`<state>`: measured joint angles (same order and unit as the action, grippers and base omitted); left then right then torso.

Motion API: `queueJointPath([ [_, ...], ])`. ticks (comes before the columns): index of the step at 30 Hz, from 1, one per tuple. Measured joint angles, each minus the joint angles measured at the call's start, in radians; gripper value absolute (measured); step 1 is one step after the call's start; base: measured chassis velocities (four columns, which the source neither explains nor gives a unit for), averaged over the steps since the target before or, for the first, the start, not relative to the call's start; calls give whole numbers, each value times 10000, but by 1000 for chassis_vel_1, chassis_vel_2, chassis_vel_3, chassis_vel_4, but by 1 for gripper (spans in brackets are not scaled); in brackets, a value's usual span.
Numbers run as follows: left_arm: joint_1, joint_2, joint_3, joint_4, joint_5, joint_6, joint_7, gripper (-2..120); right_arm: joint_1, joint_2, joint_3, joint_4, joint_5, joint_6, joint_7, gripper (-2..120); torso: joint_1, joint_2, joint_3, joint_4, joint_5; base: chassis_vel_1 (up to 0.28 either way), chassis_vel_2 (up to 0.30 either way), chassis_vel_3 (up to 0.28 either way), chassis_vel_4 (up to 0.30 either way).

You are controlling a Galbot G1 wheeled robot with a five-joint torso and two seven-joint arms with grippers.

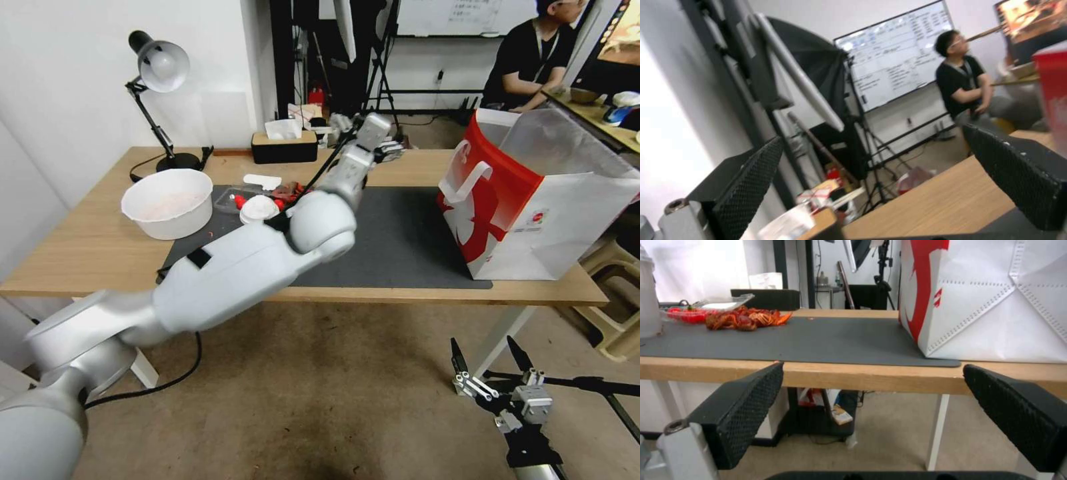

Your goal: Pick up the trash from the table and place it into the takeout bag.

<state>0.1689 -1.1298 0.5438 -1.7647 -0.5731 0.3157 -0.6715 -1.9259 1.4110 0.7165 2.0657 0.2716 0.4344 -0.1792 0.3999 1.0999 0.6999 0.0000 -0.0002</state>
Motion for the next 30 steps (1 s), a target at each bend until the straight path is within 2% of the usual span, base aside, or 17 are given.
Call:
queueJointPath([
  [9, 1626, 1131, -1062, -488, 503, -453, -9, 100, 61, 52, -112, -88, -62, -38, -2, 100, 0, 0, 0, 0, -1, 0, 0, 0, 0],
  [12, 2780, 1672, -1972, -1003, 792, -604, -3, 100, 57, 41, -134, -91, -88, -32, -11, 100, 0, 0, 0, 0, -1, 0, 0, 0, 0],
  [13, 2780, 1672, -1972, -1003, 792, -604, -3, 100, 57, 41, -134, -91, -88, -32, -11, 100, 0, 0, 0, 0, -1, 0, 0, 0, 0],
  [16, 3805, 1951, -3045, -1535, 850, -641, 3, 100, 31, 4, -132, -90, -92, -18, -13, 100, 0, 1, -1, 0, -1, 0, 0, 0, 0],
  [17, 3805, 1951, -3045, -1535, 850, -641, 3, 100, 31, 4, -132, -90, -92, -18, -13, 100, 0, 1, -1, 0, -1, 0, 0, 0, 0],
  [20, 5091, 2221, -4063, -2124, 934, -790, 99, 100, -38, -64, -112, -86, -90, 60, -23, 100, 0, 0, -1, 0, 0, 0, 0, 0, 0],
  [21, 5091, 2221, -4063, -2124, 934, -790, 99, 100, -38, -64, -112, -86, -90, 60, -23, 100, 0, 0, -1, 0, 0, 0, 0, 0, 0],
  [24, 6562, 2412, -5055, -2644, 1115, -998, 273, 100, -112, -120, -108, -43, -87, 121, -45, 100, -1, 1, 0, -1, 0, 0, 0, 0, 0],
  [25, 6562, 2412, -5055, -2644, 1115, -998, 273, 100, -112, -120, -108, -43, -87, 121, -45, 100, -1, 1, 0, -1, 0, 0, 0, 0, 0],
  [28, 7884, 2546, -5976, -3070, 1463, -1389, 548, 100, -94, -151, -151, -21, -87, 122, -55, 100, -1, 1, 0, 0, 3, 0, 0, 0, 0],
  [30, 8261, 2566, -6215, -3180, 1530, -1591, 663, 100, -86, -157, -159, -21, -88, 120, -57, 100, -1, 1, 0, 0, 2, 0, 0, 0, 0],
])
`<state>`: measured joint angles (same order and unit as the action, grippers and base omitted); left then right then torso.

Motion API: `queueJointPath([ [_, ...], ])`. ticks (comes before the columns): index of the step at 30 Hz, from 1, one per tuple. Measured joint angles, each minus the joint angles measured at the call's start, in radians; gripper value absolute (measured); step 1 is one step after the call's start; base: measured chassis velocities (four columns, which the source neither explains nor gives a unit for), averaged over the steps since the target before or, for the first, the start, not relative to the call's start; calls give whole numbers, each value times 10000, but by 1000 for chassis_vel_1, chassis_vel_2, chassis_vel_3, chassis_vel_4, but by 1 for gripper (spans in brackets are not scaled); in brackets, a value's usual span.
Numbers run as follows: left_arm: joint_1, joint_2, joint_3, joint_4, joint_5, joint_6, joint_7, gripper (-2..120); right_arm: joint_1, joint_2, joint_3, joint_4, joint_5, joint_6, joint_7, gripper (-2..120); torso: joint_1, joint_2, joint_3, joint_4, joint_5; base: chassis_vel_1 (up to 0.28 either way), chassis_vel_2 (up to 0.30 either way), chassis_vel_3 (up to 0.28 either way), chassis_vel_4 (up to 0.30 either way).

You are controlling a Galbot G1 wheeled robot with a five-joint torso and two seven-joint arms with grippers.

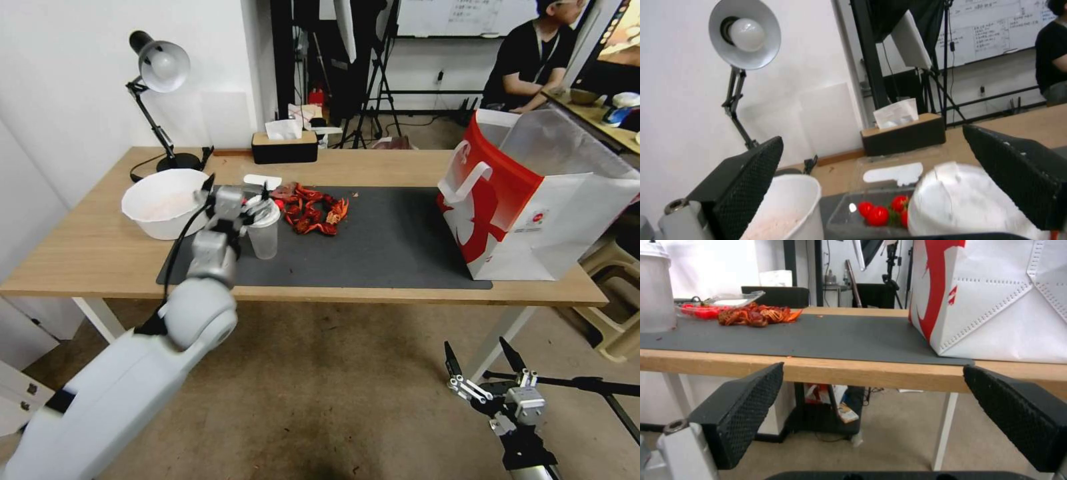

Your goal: Pick up the trash from the table and place it into the takeout bag.

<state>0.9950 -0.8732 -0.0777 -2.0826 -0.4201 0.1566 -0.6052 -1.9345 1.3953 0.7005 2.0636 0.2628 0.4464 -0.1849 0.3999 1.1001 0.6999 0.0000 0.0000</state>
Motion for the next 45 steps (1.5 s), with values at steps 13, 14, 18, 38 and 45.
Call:
queueJointPath([
  [13, 2925, -618, -1963, -848, -488, -1533, 1718, 100, 20, -110, -38, 0, 116, -25, -7, 100, 0, 0, 0, -1, 1, 0, 0, 0, 0],
  [14, 3141, -685, -2129, -847, -493, -1655, 1917, 100, 15, -135, -22, 9, 151, -28, -7, 100, 0, 0, 0, -1, 0, 0, 0, 0, 0],
  [18, 3790, -754, -2571, -815, -513, -1859, 2319, 100, 22, -225, 19, 33, 218, -49, -5, 100, 1, 0, 0, -1, 0, 0, 0, 0, 0],
  [38, 6200, -1553, -3431, -594, 752, -2460, 2581, 100, 454, -526, 56, 280, 474, -683, 107, 100, 2, 0, 1, 0, -1, 0, 0, 0, 0],
  [45, 6532, -1879, -3471, -402, 970, -2680, 2581, 100, 637, -614, 77, 361, 538, -923, 127, 100, 1, 0, 1, 0, 0, 0, 0, 0, 0],
])
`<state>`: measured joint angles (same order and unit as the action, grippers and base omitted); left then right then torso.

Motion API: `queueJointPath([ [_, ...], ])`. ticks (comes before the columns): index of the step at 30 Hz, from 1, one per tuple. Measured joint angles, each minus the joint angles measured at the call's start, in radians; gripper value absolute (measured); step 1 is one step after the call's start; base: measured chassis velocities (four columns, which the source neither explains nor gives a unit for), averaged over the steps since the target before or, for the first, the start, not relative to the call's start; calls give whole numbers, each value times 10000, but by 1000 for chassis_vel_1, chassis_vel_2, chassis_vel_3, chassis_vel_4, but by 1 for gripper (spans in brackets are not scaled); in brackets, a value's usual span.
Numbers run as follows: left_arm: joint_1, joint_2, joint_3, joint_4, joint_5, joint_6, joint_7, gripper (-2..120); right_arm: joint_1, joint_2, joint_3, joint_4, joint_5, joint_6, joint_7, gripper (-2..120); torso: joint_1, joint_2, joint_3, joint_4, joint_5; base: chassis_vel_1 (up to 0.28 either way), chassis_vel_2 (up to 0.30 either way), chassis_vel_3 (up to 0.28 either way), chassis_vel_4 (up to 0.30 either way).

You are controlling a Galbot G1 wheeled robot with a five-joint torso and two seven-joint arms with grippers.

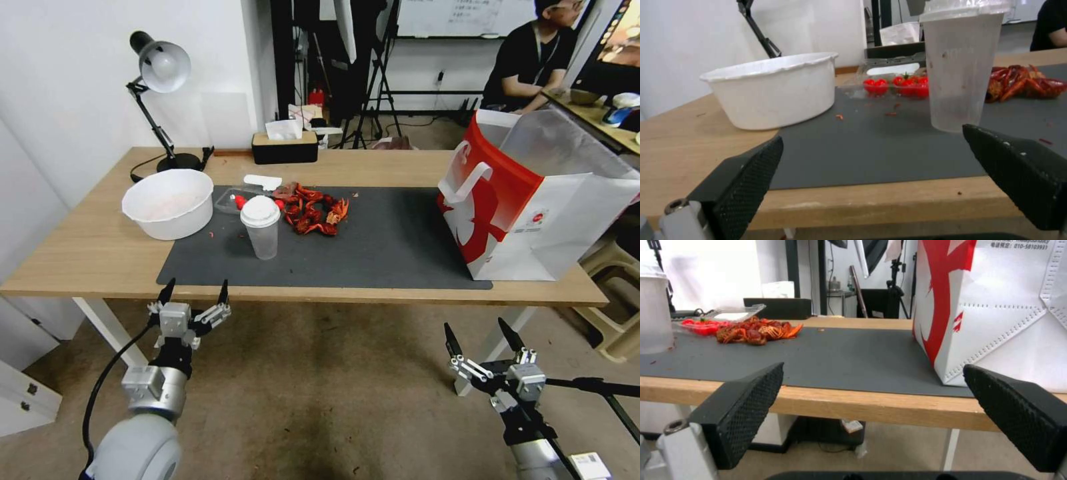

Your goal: Pick up the trash from the table and place it into the takeout bag.

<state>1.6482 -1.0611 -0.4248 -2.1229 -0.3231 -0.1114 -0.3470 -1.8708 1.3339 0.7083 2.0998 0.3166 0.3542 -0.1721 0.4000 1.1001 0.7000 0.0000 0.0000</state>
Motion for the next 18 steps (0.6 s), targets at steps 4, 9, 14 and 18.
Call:
queueJointPath([
  [4, 126, -35, 8, 4, 17, -52, -4, 100, 13, -21, 9, 24, 3, -45, 1, 100, 1, -1, 0, 0, 0, 0, 0, 0, 0],
  [9, 176, -86, 24, 47, -3, -142, 16, 100, 16, -18, 10, 24, 3, -49, 1, 100, 0, 0, -1, 0, 1, 0, 0, 0, 0],
  [14, 148, -183, 34, 184, -60, -209, 24, 100, 63, -19, 24, -4, 98, -59, -3, 100, 0, 0, 0, 0, 0, 0, 0, 0, 0],
  [18, 158, -249, 11, 216, -164, -225, 25, 100, 128, -24, 30, -61, 154, -97, -10, 100, 0, 0, 0, 0, 0, 0, 0, 0, 0],
])
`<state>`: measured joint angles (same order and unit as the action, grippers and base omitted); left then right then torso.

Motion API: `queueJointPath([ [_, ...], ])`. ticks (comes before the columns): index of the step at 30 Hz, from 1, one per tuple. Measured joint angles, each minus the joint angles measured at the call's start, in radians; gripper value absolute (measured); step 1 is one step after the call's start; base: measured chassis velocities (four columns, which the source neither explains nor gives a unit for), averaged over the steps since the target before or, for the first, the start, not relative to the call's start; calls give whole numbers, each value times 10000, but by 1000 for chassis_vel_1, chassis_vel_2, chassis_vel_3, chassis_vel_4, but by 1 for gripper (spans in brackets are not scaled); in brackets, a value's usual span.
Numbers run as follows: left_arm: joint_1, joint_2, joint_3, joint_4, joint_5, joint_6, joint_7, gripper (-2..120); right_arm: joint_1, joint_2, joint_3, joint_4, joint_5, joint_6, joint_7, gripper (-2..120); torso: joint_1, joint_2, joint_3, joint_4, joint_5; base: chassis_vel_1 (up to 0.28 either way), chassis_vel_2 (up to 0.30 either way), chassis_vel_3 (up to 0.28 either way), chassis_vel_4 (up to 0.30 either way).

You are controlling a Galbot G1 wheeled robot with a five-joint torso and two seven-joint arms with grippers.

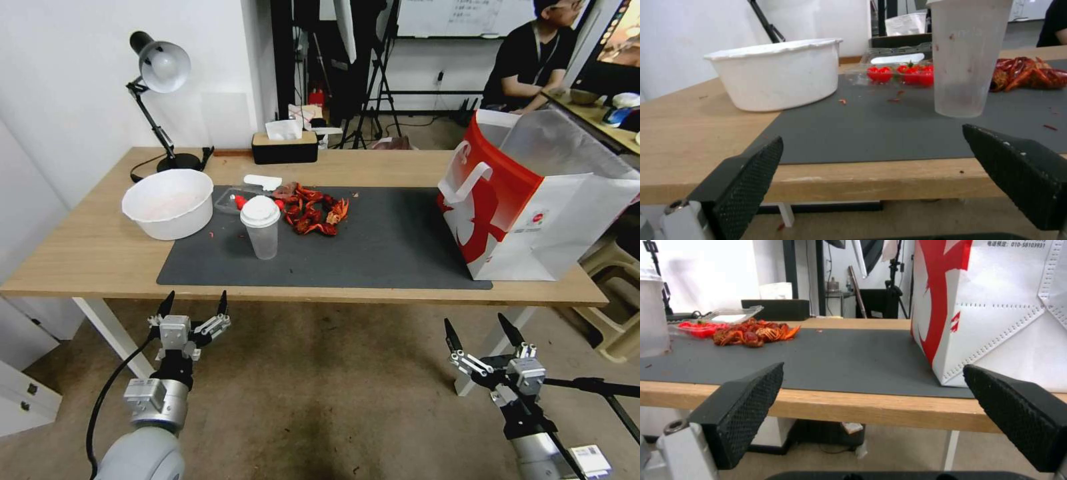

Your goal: Pick up the trash from the table and place it into the takeout bag.

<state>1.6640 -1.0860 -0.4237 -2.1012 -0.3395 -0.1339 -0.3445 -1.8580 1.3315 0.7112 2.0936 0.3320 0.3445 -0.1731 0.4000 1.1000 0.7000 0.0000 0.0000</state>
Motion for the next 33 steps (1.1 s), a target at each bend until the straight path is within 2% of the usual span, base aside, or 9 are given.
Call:
queueJointPath([
  [12, -16, -209, 48, 60, -93, -223, 90, 100, 84, -35, 0, -29, 28, -116, -1, 100, 0, 0, 0, 1, 0, 0, 0, 0, 0],
  [15, -198, -234, 380, -83, -351, -293, -204, 100, 16, -37, 17, 5, 34, -97, -14, 100, 0, 0, 0, 1, -1, 0, 0, 0, 0],
  [21, -860, -258, 675, -403, -590, -310, -147, 100, -99, -31, 58, 121, 35, -25, -24, 100, 0, -1, 0, -1, 1, 0, 0, 0, 0],
  [25, -1617, -243, 959, -285, -917, -256, 247, 100, -104, 21, 55, 251, -6, -45, -24, 100, 1, -2, 1, -1, 0, 0, 0, 0, 0],
  [28, -1643, -241, 976, -261, -941, -245, 268, 100, -105, 23, 55, 260, -8, -47, -24, 100, 0, -3, 1, 0, 0, 0, 0, 0, 0],
  [30, -1872, -206, 1096, -30, -1163, -256, 516, 100, -126, 41, 53, 296, -34, -58, -24, 100, 0, -2, 0, 1, -1, 0, 0, 0, 0],
  [32, -2328, -70, 1254, 473, -1435, -553, 1044, 100, -141, 62, 53, 297, -102, -64, -24, 100, 0, -2, 1, 0, -2, 0, 0, 0, 0],
  [33, -2328, -70, 1254, 473, -1435, -553, 1044, 100, -141, 62, 53, 297, -102, -64, -24, 100, 0, -2, 1, 0, -2, 0, 0, 0, 0],
])
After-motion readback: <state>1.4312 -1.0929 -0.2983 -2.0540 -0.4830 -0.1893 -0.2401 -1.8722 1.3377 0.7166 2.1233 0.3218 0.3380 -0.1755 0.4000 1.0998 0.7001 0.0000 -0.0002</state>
